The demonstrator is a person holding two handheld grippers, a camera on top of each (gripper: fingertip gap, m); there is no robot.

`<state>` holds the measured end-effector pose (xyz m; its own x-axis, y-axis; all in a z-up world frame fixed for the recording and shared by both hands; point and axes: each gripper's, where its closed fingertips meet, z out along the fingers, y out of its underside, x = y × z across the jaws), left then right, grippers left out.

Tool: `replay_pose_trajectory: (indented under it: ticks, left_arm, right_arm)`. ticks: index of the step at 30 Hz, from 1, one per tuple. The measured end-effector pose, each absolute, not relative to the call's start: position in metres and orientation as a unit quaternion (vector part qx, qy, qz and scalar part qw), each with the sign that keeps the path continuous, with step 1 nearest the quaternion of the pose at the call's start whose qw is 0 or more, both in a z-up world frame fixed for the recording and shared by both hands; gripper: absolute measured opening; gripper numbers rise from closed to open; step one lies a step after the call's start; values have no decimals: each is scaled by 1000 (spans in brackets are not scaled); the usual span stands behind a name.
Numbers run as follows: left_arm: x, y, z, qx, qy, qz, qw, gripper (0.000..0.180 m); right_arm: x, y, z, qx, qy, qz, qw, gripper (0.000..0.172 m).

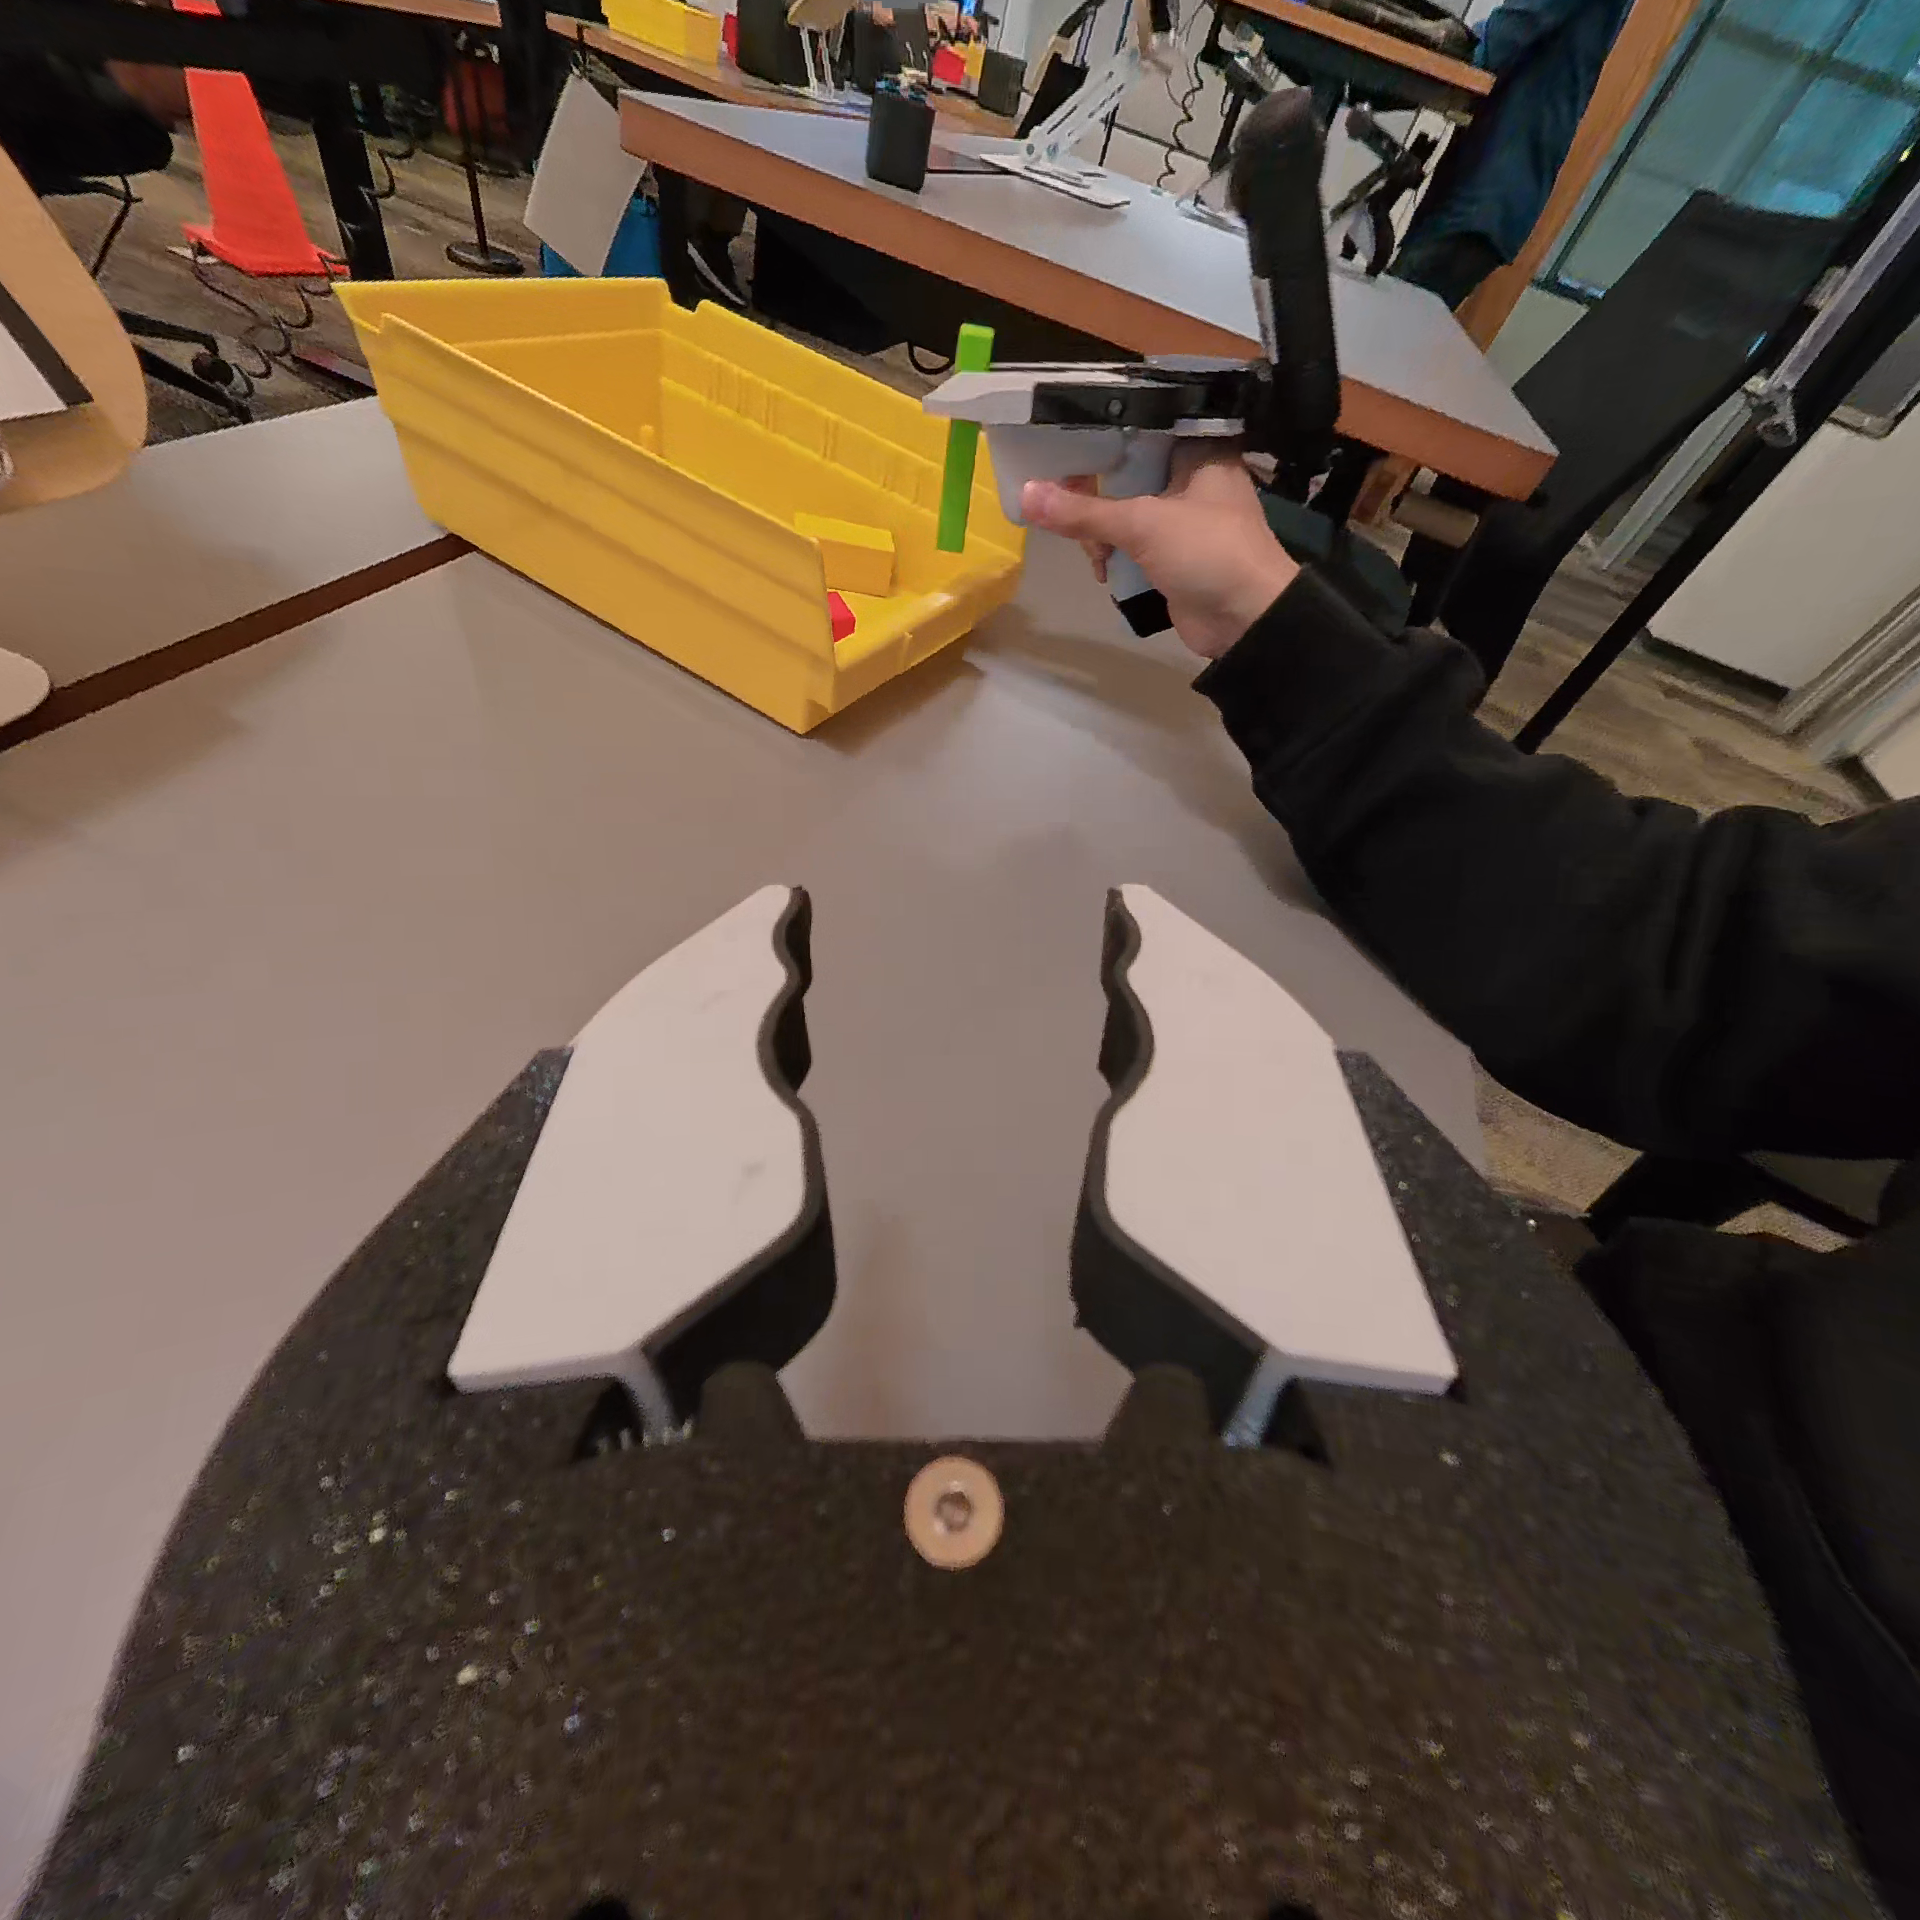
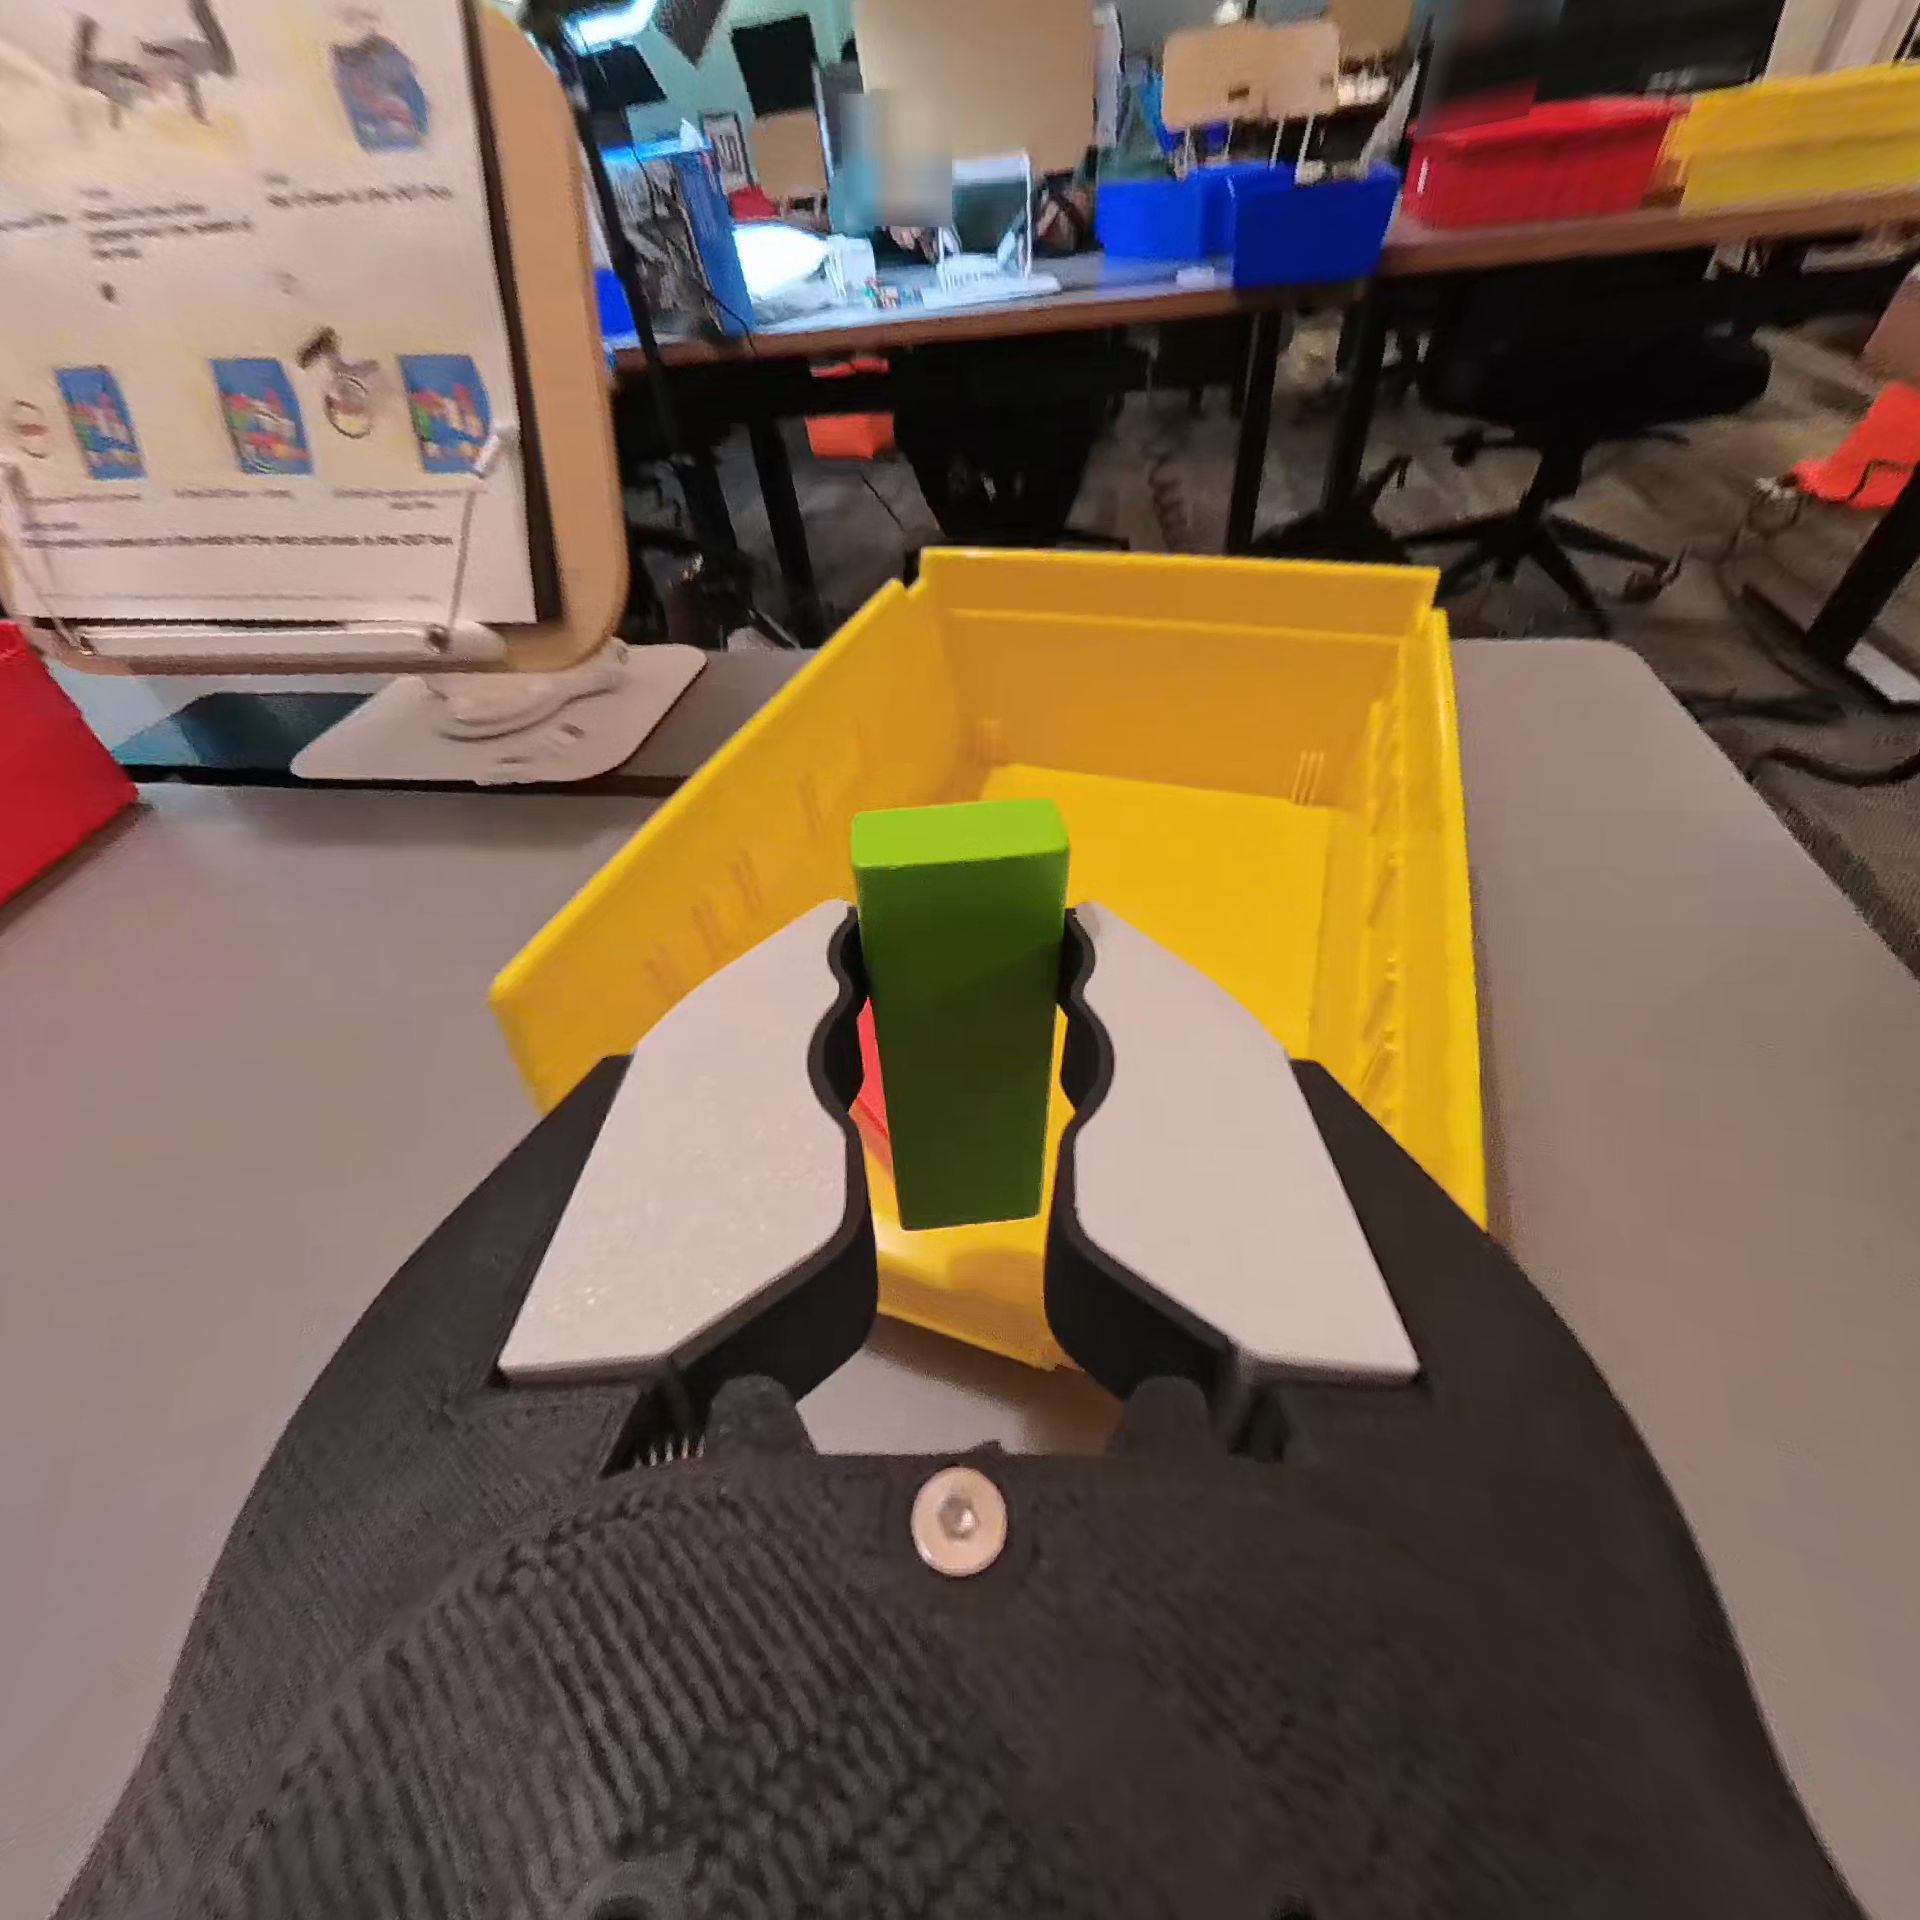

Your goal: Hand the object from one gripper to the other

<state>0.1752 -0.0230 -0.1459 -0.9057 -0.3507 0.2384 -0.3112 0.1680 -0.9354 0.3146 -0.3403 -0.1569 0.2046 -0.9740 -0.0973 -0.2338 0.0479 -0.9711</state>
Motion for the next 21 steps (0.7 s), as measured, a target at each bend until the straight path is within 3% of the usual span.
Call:
replay_pose_trajectory:
  ticks: [12,13,15,21]
  left_arm:
    - [186,15,-137,-265,750,-602,75,65]
    - [190,26,-133,-274,749,-596,96,68]
    - [202,54,-121,-301,740,-583,151,69]
    - [237,174,-109,-458,699,-482,264,73]
  right_arm:
    - [357,-352,-204,-669,544,-349,369,35]
    - [358,-352,-203,-671,537,-355,369,41]
    - [356,-355,-199,-657,542,-374,366,88]
    - [318,-334,-163,-646,526,-380,402,95]
